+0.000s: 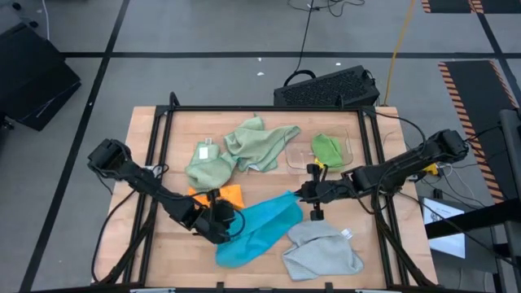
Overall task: Fold microfiber towels
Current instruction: Fold the blue microfiber cloth
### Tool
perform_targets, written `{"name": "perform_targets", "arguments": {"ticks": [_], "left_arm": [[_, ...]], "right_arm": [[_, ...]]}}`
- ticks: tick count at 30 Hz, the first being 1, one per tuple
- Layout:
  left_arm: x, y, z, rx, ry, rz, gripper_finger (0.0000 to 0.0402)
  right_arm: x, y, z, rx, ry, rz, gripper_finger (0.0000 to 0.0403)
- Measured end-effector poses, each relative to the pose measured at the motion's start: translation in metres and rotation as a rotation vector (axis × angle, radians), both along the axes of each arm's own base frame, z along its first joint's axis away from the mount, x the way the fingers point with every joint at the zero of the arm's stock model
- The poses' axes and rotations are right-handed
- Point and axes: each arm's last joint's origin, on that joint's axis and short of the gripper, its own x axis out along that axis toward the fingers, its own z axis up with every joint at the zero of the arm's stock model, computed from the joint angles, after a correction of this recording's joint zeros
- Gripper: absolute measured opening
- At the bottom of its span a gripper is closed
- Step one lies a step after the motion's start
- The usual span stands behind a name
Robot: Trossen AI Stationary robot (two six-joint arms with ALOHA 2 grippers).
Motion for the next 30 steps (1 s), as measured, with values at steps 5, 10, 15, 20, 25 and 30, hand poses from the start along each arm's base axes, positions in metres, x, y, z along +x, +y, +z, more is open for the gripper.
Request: {"name": "perform_targets", "arguments": {"ticks": [5,10,15,20,25,30], "left_arm": [[-0.015,0.001,-0.019,-0.076,0.043,0.044,0.0168],[-0.026,-0.001,-0.028,-0.096,0.078,0.057,0.016],[-0.025,-0.007,-0.017,-0.057,0.028,-0.007,0.0097],[-0.03,0.002,-0.009,-0.009,0.041,0.012,0.0042],[-0.038,0.02,-0.013,0.024,0.137,0.137,0.0048],[-0.043,0.046,-0.032,0.051,0.173,0.237,0.0073]], "right_arm": [[-0.004,-0.001,-0.004,0.002,0.055,-0.021,0.0001],[-0.008,-0.003,-0.007,0.001,0.105,-0.04,0.0],[-0.011,-0.004,-0.009,-0.022,0.128,-0.061,0.0],[-0.013,-0.006,-0.006,-0.041,0.119,-0.08,0.0],[-0.018,-0.004,0.001,-0.02,0.09,-0.077,0.0],[-0.021,0.0,0.006,-0.005,0.062,-0.058,0.0]]}}
